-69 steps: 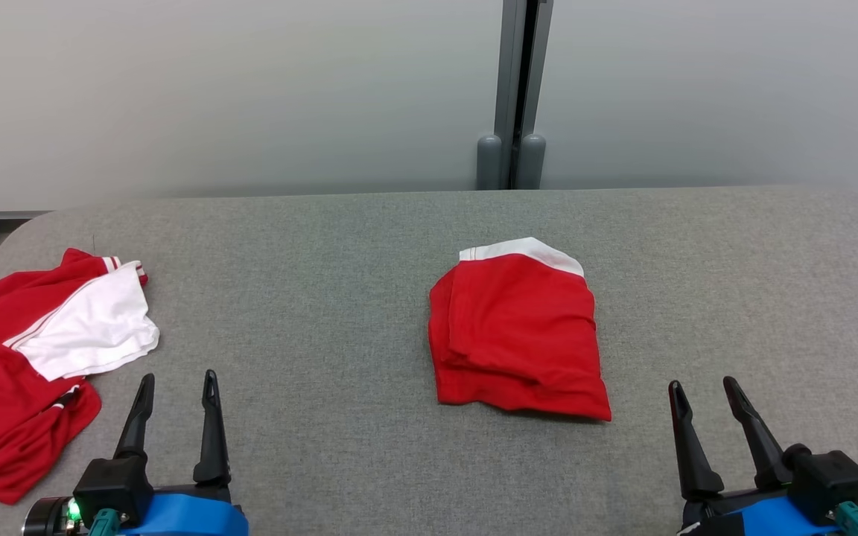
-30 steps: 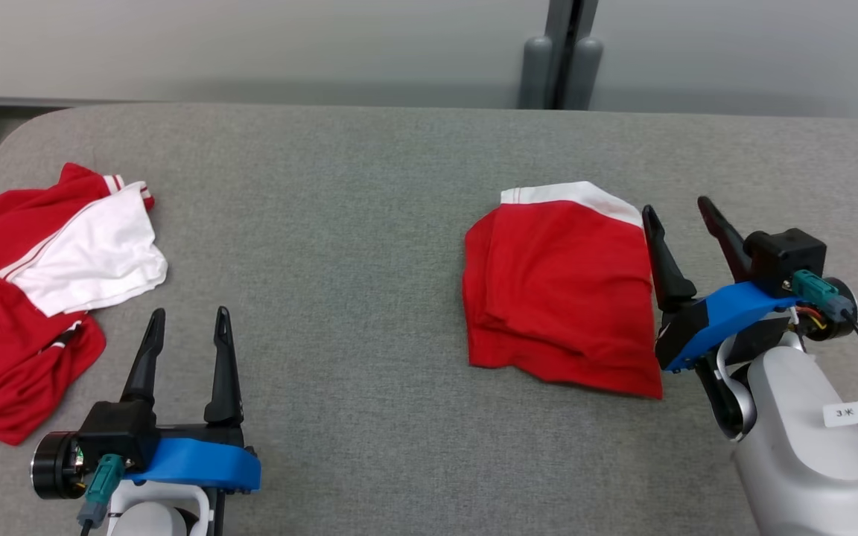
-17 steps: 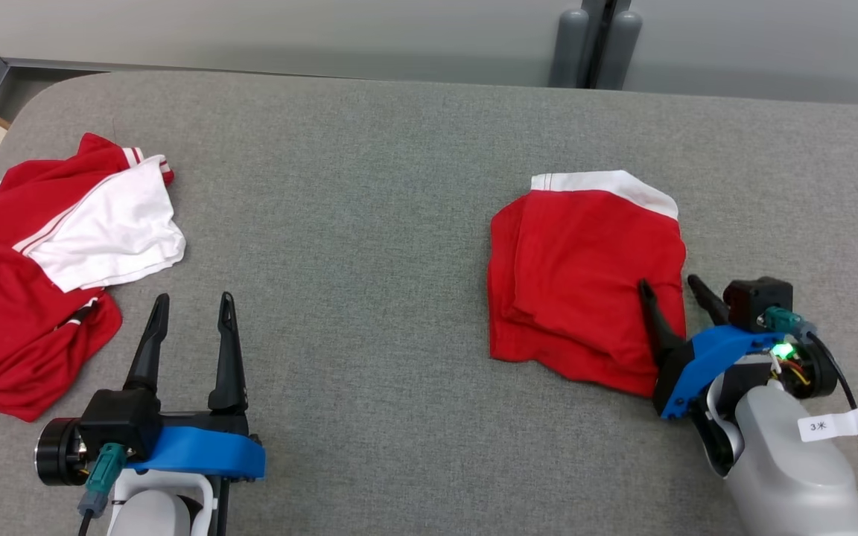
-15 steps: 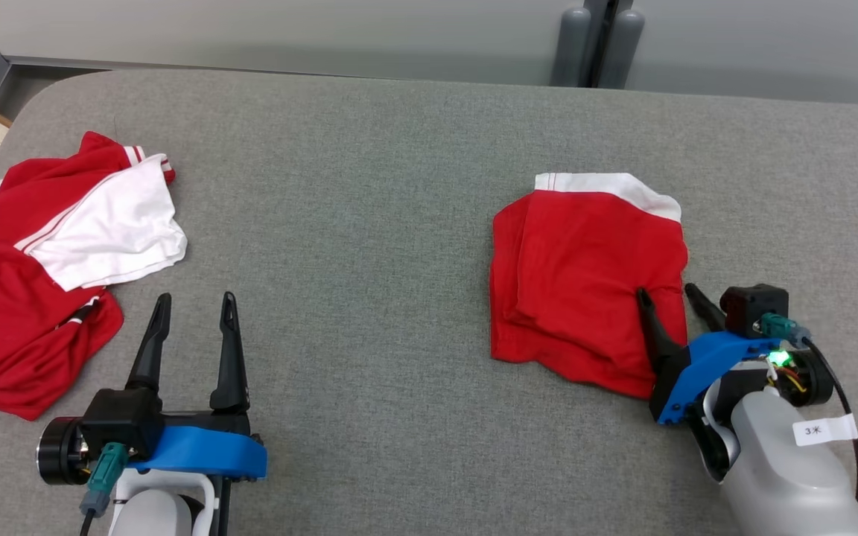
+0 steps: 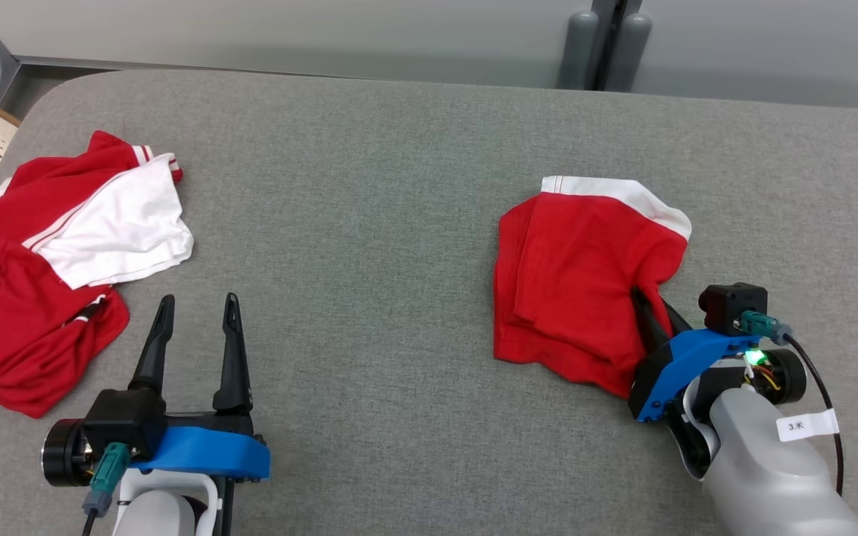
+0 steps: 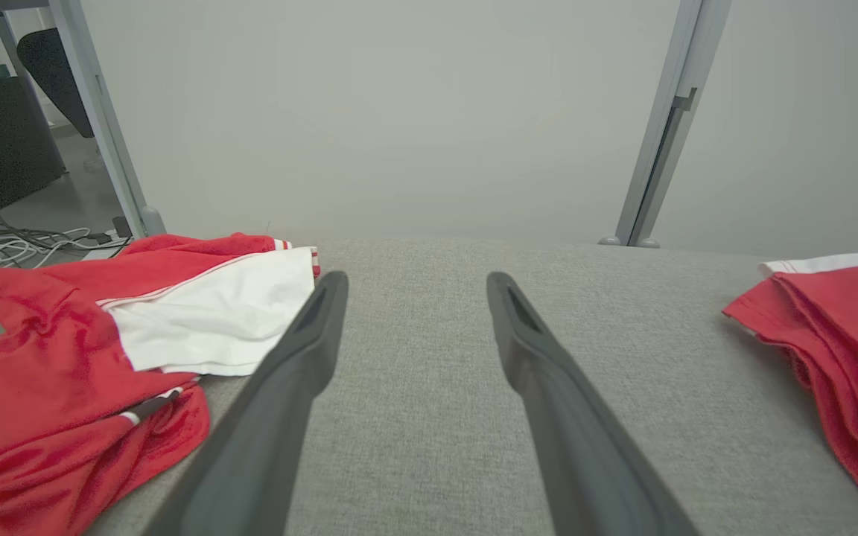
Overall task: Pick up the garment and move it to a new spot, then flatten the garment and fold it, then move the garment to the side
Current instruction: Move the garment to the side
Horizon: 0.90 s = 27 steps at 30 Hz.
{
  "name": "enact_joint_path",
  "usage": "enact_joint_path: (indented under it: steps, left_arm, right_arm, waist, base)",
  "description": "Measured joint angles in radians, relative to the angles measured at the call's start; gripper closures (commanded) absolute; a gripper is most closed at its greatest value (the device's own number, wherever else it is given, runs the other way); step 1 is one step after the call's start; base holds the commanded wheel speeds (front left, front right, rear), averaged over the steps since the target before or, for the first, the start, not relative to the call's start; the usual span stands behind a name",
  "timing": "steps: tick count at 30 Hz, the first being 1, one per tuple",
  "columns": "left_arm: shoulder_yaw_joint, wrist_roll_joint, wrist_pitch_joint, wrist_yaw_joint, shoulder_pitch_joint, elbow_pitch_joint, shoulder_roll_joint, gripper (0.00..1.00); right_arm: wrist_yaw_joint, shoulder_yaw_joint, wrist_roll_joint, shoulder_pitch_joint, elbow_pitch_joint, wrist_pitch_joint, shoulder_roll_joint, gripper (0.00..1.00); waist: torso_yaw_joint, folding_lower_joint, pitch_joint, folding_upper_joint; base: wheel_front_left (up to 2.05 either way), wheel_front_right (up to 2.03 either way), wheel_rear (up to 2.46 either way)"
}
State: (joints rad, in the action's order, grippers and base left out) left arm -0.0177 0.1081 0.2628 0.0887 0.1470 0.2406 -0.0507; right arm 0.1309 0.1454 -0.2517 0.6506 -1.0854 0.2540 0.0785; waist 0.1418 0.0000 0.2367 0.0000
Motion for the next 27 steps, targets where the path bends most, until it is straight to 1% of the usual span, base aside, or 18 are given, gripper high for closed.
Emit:
enact_joint_path:
  steps: [4,7,14,19,23,27]
  left_arm:
    - [0.0,0.005,0.0,0.0,-0.009,-0.007,0.0,0.0]
    - [0.002,0.004,0.0,0.001,-0.012,-0.015,0.0,0.0]
    - [0.006,-0.015,0.0,0.01,0.012,-0.048,-0.002,0.0]
    - [0.01,-0.03,0.0,0.015,0.041,-0.067,-0.016,0.0]
    - [0.014,-0.039,0.0,0.018,0.063,-0.078,-0.027,0.0]
    - [0.012,-0.044,0.0,0.021,0.077,-0.082,-0.031,0.0]
  right_arm:
    - [0.0,0.009,-0.03,-0.011,0.029,0.006,0.012,1.0]
    - [0.0,0.021,-0.044,-0.036,0.085,0.007,0.032,1.0]
    - [0.0,0.014,-0.091,-0.095,0.217,0.008,0.093,1.0]
    - [0.0,-0.02,-0.108,-0.124,0.272,0.008,0.129,1.0]
    - [0.0,-0.044,-0.115,-0.138,0.306,0.008,0.135,1.0]
    - [0.0,-0.052,-0.109,-0.136,0.332,0.008,0.135,1.0]
  waist:
    - [-0.023,0.0,0.001,0.0]
    - [-0.056,0.0,0.007,0.0]
    - [-0.166,0.0,0.038,0.0]
    - [-0.252,0.0001,0.073,0.0]
    - [-0.308,0.0,0.104,0.0]
    - [-0.34,0.0,0.135,0.0]
  base:
    - [0.0,0.0,0.0]
    - [0.0,0.0,0.0]
    - [0.0,0.0,0.0]
    - [0.0,0.0,0.0]
    - [0.0,0.0,0.0]
    - [0.0,0.0,0.0]
